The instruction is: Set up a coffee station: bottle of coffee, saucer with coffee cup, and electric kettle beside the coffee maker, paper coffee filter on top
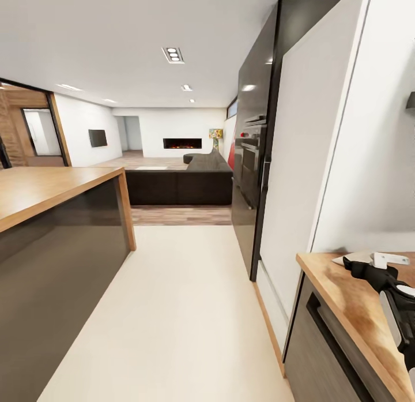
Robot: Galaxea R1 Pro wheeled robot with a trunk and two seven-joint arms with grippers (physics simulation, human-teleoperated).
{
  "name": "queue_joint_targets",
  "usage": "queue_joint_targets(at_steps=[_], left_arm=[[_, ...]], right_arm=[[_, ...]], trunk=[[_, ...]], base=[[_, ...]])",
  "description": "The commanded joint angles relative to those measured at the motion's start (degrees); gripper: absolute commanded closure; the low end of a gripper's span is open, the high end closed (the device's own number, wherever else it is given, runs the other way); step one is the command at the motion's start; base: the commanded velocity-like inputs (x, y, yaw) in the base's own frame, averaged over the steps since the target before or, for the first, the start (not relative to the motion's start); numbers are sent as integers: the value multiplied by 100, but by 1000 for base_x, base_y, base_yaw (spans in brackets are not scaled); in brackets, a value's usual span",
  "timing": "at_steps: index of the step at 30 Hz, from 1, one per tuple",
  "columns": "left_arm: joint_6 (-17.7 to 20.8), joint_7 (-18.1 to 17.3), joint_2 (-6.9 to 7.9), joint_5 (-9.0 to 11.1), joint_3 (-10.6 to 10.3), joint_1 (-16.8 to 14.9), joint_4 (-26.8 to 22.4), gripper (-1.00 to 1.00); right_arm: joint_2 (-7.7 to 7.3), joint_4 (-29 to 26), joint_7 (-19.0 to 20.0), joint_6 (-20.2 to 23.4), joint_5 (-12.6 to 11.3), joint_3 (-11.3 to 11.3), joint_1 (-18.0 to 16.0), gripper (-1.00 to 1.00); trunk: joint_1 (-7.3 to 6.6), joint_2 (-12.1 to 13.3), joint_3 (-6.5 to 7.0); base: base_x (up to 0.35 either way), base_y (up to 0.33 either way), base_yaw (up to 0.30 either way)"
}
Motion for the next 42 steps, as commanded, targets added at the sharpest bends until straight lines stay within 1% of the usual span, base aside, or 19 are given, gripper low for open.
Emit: queue_joint_targets(at_steps=[1,3,5,10,24,32,42], left_arm=[[-7,0,-2,2,9,2,-8,-100],[-7,0,-2,2,9,1,-8,-100],[-7,0,-2,2,7,0,-8,-100],[-7,0,-2,2,6,0,-8,-100],[-7,0,-2,2,4,0,-8,-100],[-7,0,-2,2,6,1,-8,-100],[-9,0,-2,2,9,0,-8,-100]], right_arm=[[1,-6,34,33,2,11,-3,-100],[1,1,37,36,-4,144,-5,-100],[1,43,38,37,-1,223,-8,-100],[1,125,39,38,-2,299,-15,-100],[-7,149,39,39,2,319,-28,-100],[-4,150,39,39,2,319,-28,-100],[-2,150,39,39,2,319,-28,-100]], trunk=[[0,-3,-5],[0,-3,-5],[0,-3,-5],[0,-3,-5],[0,-3,-5],[0,-3,-5],[0,-3,-5]], base=[[0,-2,0],[0,-1,0],[0,0,0],[3,-6,0],[15,-23,0],[100,-107,0],[63,-13,0]])
